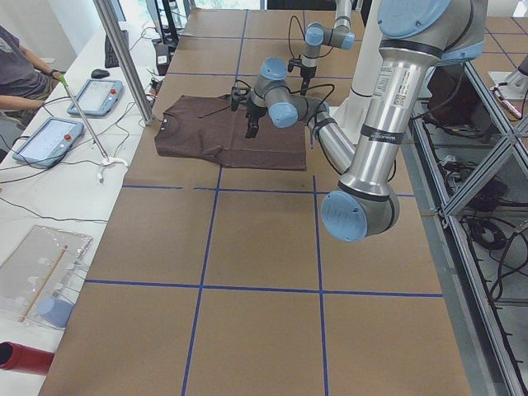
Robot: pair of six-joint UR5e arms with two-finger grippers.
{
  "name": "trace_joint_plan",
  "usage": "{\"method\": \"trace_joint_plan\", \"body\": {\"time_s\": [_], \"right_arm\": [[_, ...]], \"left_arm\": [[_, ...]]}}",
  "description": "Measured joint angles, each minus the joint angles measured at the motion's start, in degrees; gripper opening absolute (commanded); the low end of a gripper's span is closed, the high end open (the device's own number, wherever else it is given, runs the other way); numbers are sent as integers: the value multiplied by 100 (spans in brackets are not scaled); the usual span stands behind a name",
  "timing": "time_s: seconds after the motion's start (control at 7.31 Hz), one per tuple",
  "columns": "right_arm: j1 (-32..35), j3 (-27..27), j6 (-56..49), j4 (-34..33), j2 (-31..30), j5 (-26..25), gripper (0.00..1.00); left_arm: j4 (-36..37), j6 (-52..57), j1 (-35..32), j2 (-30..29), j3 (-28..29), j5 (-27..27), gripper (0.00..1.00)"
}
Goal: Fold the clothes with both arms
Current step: 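Move both grippers to the hem corners nearest the robot, then grasp both hem corners with the left and right grippers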
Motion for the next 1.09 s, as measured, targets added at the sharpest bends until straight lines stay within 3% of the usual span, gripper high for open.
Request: {"method": "trace_joint_plan", "body": {"time_s": [0.96, 1.09], "right_arm": [[145, -150, -33, -3, 70, 189, 87], [138, -150, -29, -2, 74, 210, 70]], "left_arm": [[18, 0, 8, -11, 8, 3, 100], [18, 0, 10, -13, 9, 3, 100]]}}
